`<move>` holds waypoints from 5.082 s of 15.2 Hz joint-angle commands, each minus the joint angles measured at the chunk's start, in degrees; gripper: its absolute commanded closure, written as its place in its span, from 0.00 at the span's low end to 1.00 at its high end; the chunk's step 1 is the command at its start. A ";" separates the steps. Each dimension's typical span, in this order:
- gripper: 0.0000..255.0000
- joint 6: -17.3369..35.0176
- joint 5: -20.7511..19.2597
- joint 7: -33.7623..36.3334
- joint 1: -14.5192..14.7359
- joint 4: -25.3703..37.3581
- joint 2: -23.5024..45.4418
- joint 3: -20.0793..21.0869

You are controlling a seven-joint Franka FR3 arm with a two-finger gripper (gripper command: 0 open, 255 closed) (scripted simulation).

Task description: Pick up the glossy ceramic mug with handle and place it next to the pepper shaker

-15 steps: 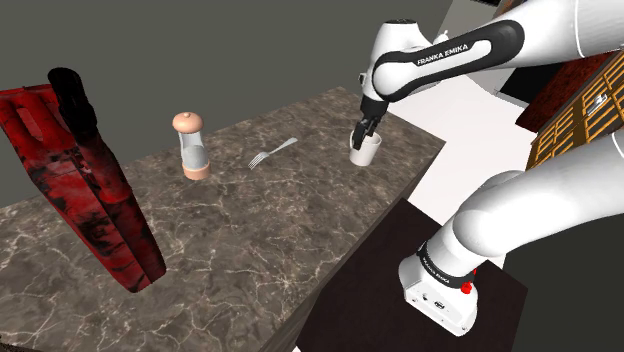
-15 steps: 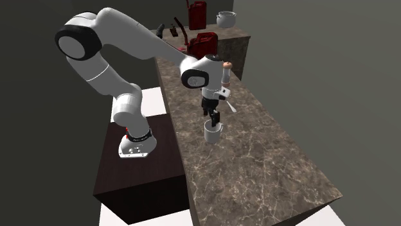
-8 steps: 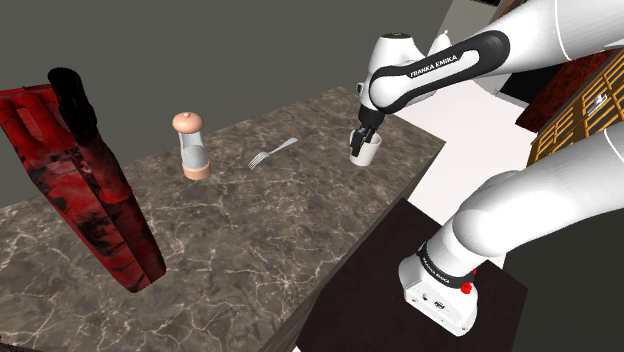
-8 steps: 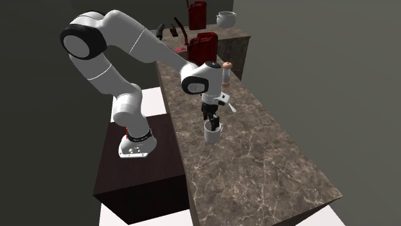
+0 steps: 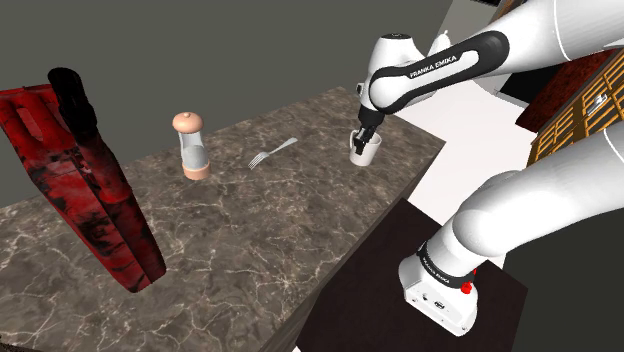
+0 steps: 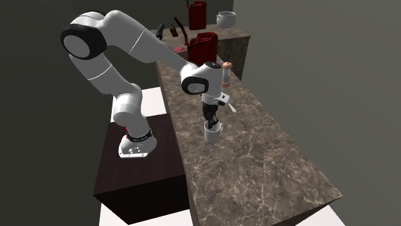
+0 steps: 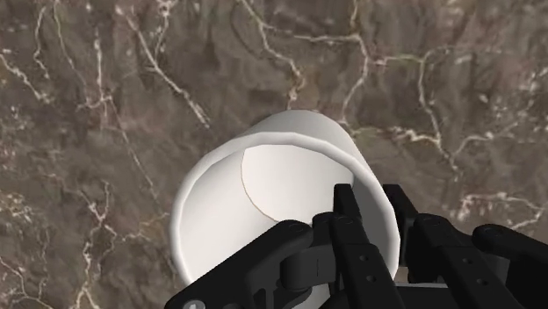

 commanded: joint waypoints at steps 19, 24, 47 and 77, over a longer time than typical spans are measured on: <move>1.00 -10.96 0.68 -0.75 0.21 5.20 -5.78 0.51; 1.00 -15.28 0.94 -1.03 0.29 7.88 -7.42 0.73; 1.00 -33.63 1.92 -2.31 0.60 23.66 -10.03 1.63; 1.00 -41.75 8.44 24.43 9.61 48.29 7.95 21.45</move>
